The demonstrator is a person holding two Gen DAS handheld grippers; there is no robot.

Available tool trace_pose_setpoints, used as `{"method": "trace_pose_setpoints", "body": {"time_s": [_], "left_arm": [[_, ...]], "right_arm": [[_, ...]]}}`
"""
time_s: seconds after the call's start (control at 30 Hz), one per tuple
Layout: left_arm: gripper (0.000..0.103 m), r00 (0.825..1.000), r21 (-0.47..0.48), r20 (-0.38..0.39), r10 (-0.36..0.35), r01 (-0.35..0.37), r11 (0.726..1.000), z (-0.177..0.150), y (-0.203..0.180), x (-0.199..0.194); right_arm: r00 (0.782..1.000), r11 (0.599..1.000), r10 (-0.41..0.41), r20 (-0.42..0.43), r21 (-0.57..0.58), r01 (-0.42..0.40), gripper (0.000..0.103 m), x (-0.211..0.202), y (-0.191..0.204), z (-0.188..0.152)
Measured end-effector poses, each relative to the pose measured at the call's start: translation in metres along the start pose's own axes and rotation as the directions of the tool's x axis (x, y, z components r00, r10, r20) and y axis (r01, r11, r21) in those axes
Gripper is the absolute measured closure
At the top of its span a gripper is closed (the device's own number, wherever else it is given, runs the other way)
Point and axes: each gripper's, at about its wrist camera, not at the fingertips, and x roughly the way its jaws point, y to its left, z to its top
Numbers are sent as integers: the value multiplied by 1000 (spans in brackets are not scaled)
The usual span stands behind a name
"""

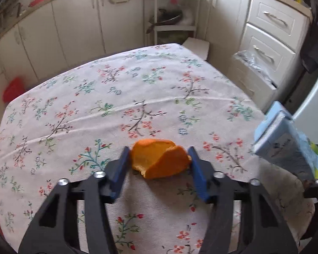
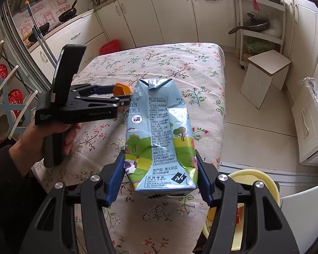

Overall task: Collect trash
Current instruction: 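Grasp the juice carton with the right tool while the left tool grasps the orange peel, then carry the peel and carton with both tools over the yellow bucket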

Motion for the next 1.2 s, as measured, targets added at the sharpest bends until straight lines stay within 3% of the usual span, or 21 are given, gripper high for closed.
{"method": "trace_pose_setpoints", "body": {"time_s": [0.13,0.27,0.77,1.03,1.2], "left_arm": [[80,999,-37,30,-44,45,998,-2,2,-13],[87,996,-78,56,-76,80,994,-12,4,-30],[89,969,-105,204,-140,164,981,-25,-12,-99],[89,954,-84,252,-163,189,978,-23,-47,-114],[89,953,-40,237,-191,206,978,-20,-81,-108]], "right_arm": [[1000,1000,6,6,1,-6,44,-2,1,0],[1000,1000,15,20,3,-15,44,-8,2,-2],[996,999,24,80,28,-26,44,-32,-8,-2],[994,999,10,113,40,-15,44,-50,-17,-8],[991,998,-26,132,67,17,44,-63,-34,-18]]}}
